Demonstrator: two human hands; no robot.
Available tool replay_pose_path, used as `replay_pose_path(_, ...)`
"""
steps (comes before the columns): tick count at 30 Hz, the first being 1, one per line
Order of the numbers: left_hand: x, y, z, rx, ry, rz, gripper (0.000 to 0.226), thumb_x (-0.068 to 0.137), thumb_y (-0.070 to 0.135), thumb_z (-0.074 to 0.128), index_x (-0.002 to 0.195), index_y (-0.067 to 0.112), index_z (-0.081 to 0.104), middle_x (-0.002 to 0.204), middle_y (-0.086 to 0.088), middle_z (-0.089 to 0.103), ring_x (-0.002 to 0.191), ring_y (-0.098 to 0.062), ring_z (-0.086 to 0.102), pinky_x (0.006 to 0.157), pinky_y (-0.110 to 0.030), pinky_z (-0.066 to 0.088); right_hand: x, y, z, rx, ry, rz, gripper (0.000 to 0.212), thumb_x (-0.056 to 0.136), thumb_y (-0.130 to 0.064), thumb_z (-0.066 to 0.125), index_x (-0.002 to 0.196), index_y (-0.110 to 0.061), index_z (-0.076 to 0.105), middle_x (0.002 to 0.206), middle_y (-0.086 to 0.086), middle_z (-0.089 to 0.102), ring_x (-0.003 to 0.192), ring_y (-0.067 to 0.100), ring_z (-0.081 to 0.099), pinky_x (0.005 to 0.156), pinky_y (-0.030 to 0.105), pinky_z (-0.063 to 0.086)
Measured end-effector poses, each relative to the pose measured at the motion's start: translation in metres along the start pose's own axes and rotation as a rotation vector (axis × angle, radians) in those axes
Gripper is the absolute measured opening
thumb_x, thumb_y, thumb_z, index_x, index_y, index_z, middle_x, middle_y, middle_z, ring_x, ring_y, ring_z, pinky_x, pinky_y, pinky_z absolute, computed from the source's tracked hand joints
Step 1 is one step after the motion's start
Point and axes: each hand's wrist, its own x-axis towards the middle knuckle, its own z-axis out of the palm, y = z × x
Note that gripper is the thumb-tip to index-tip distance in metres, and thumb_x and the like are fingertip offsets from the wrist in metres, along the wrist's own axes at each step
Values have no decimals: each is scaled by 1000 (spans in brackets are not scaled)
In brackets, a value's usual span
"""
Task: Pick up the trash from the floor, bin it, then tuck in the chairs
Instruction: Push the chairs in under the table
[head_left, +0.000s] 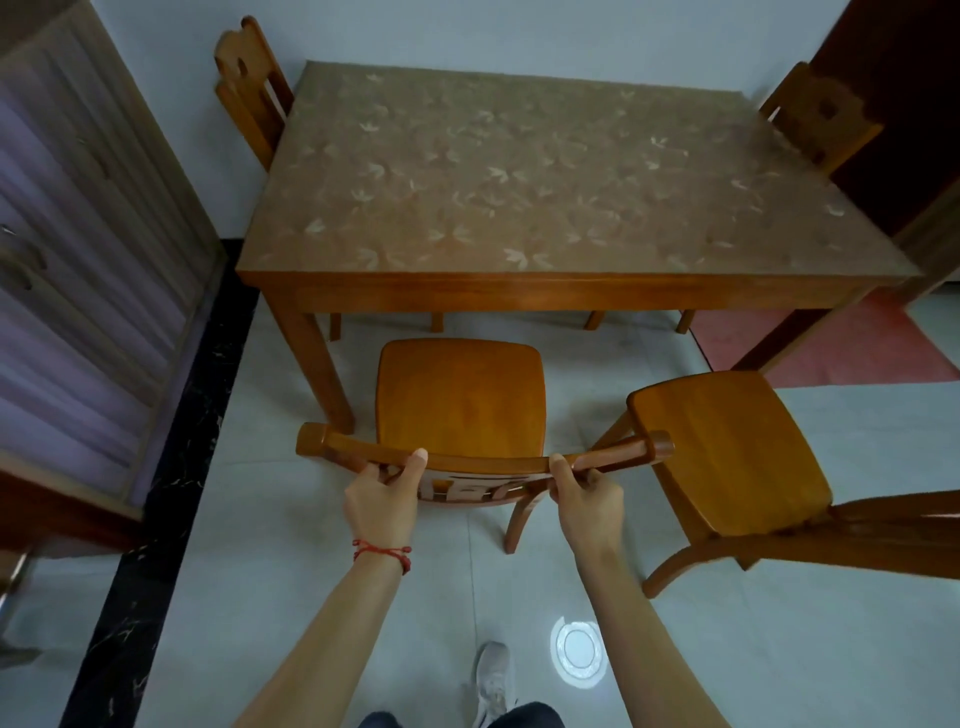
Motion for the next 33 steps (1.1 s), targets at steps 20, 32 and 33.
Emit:
replay_pose_path(20,104,59,75,-61,52,-45,32,80,30,65,74,-1,63,72,-11,61,70,-24,55,65,-25,36,132,-65,39,-18,-78,-19,30,89,-26,57,73,-1,60,57,0,56,50,9,51,47,19,35)
replay_pose_path(32,182,89,106,-81,37,-37,34,80,31,64,78,-3,63,78,-13,64,75,-26,58,66,-26,38,198,-108,78,-38,-62,-35,32,87,-28,58,72,0,61,56,0,56,49,8,51,48,18,35)
replay_pose_path(33,188,91,109,-78,39,-36,35,81,31,64,79,-4,63,79,-13,64,76,-26,58,67,-26,38,204,-111,81,-39,-63,-39,32,87,-28,58,73,1,62,56,0,56,49,9,52,48,18,36)
